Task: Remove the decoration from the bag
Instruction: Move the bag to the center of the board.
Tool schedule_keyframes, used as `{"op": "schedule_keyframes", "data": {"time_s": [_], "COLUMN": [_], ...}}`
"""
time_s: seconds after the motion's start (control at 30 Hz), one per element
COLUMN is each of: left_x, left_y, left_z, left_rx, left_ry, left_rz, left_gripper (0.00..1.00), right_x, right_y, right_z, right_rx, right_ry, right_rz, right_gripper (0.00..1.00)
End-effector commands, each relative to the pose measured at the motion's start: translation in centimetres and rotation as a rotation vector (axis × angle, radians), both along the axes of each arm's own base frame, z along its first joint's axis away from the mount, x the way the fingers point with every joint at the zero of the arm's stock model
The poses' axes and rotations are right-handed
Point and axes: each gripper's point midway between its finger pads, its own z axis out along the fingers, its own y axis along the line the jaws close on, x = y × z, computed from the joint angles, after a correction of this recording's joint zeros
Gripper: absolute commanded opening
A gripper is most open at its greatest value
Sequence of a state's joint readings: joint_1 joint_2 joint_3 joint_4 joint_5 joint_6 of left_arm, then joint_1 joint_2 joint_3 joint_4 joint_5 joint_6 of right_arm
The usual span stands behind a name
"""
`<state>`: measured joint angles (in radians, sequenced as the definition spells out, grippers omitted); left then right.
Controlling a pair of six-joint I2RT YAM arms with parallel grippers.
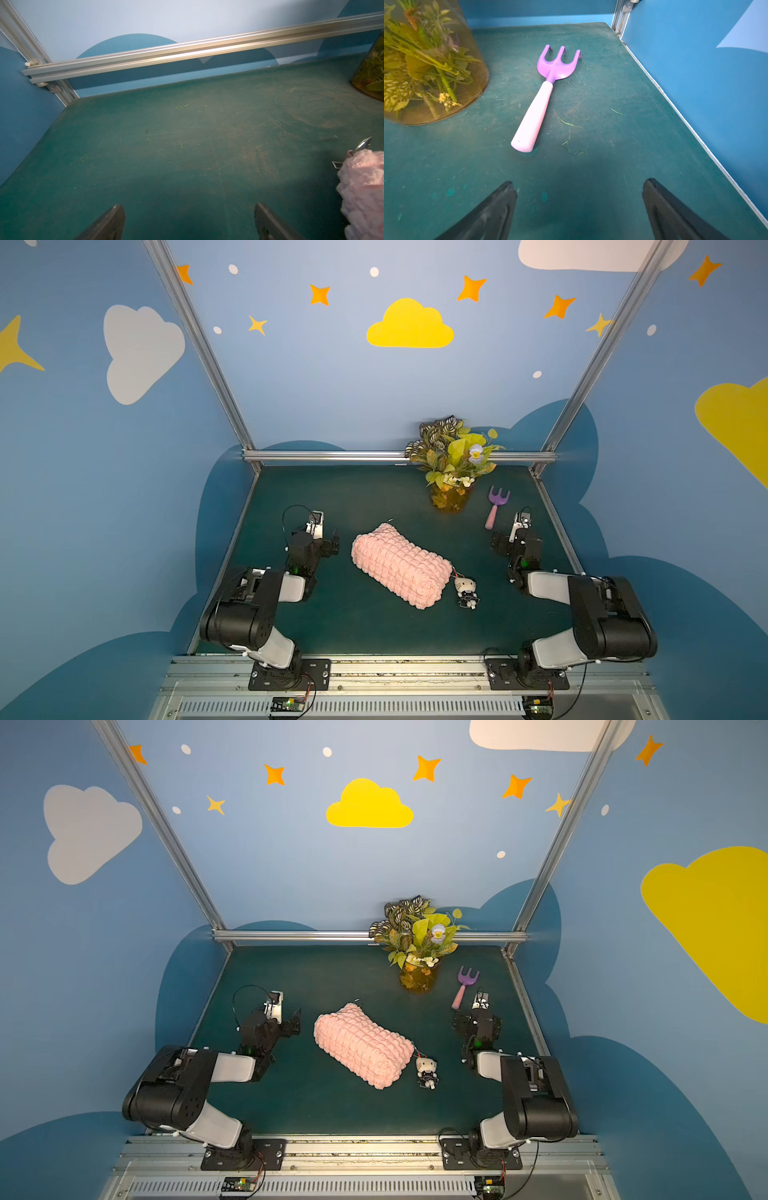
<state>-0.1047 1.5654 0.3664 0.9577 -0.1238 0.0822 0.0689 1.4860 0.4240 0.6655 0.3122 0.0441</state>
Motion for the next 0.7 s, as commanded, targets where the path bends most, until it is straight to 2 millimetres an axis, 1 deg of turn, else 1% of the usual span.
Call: {"op": "schedule_keyframes", "data": {"time_s": [0.0, 0.4, 0.47, 0.5, 0.57, 0.6, 0.63, 0.67], "left_x": [-0.2, -0.1, -0.2, 0.0, 0.0, -0.1, -0.2, -0.1], "left_y": [0.1, 0.1, 0.1, 0.2, 0.6, 1.0, 1.1, 1.2], "left_z": [-0.6, -0.7, -0.5, -0.1, 1.5, 2.1, 2.9, 4.0], "left_rx": [0.006, -0.005, 0.003, 0.017, 0.048, 0.062, 0.076, 0.088], "left_ry": [0.018, 0.028, 0.020, 0.013, 0.006, 0.012, 0.008, -0.002], "left_rz": [0.001, -0.007, -0.002, 0.010, 0.059, 0.095, 0.113, 0.128], "left_gripper": [1.00, 1.00, 1.00, 1.00, 1.00, 1.00, 1.00, 1.00], "right_x": [0.3, 0.4, 0.5, 0.7, 0.6, 0.2, -0.3, -1.0], "right_y": [0.1, 0.1, 0.1, 0.5, 0.5, 0.1, 0.4, 0.9], "right_z": [0.9, 0.9, 1.9, 2.9, 4.9, 5.4, 5.8, 5.7], "right_rx": [-0.004, -0.018, 0.030, 0.012, 0.037, 0.089, 0.117, 0.167], "right_ry": [-0.017, -0.004, -0.045, -0.060, -0.058, -0.021, 0.043, 0.101], "right_rz": [0.005, 0.025, 0.000, 0.031, 0.014, -0.032, -0.022, -0.015], "right_gripper": [0.98, 0.98, 0.98, 0.98, 0.98, 0.98, 0.98, 0.98]}}
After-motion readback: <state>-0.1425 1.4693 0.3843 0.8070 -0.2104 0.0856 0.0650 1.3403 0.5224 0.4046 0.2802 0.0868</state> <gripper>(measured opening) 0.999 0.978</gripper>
